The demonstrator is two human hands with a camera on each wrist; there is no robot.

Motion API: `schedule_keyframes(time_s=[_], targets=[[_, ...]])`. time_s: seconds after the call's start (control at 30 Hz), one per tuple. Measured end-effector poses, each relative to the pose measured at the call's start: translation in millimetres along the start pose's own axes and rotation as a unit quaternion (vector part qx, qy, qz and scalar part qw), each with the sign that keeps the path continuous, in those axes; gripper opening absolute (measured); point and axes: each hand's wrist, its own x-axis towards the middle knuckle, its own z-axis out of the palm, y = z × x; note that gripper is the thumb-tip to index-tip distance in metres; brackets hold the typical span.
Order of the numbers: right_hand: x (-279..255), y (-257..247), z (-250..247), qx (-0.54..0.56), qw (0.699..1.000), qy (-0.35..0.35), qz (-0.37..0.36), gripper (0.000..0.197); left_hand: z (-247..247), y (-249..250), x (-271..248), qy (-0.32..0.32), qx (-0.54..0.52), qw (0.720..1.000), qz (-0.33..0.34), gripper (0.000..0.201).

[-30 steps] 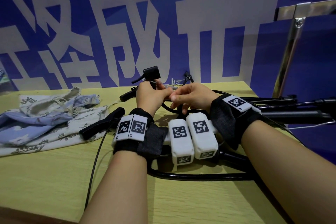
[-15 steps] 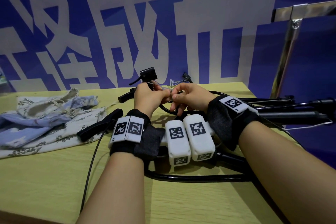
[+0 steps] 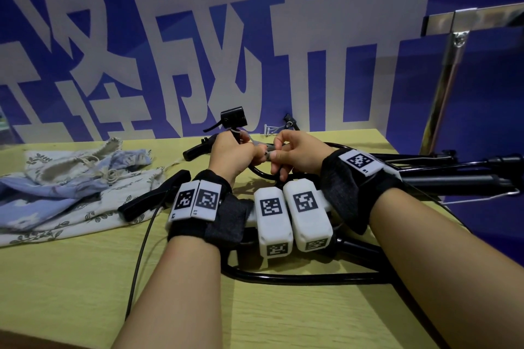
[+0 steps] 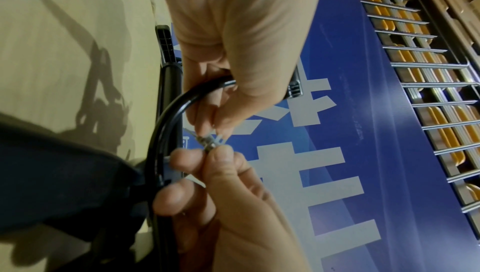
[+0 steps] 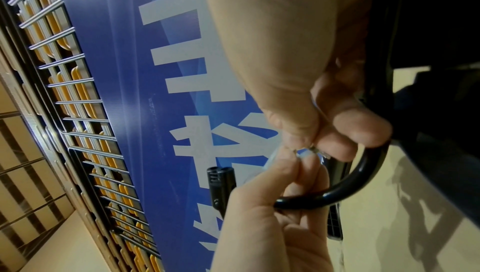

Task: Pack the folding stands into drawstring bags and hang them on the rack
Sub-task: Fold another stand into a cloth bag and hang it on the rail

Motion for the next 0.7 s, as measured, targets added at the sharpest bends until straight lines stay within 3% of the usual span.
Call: schedule_keyframes(time_s=[0.17,0.37,0.6,0.7], targets=[[0.1,0.2,-0.8,-0.035,0.999,0.002,0.008,0.021,2.9,1.0,-0.2,-0.016,0.000,1.000,-0.003,0.031],[-3.8,-3.9,-1.4,0.012,0.999,0.037,0.033,0.017,6.4,-3.5,1.7,0.000,-0.032,0.999,-0.010,0.027],[-8.3,-15.2,-18.8,0.176,0.970,0.100,0.136,0.014,3.3,-8.1,-0.4,0.016,-0.137,0.988,-0.075,0.030],[-15.9,-21.0,-40.5,0.096,0.977,0.099,0.163,0.010,1.1,-7.6,-2.6,0.010,-0.156,0.982,-0.105,0.016]])
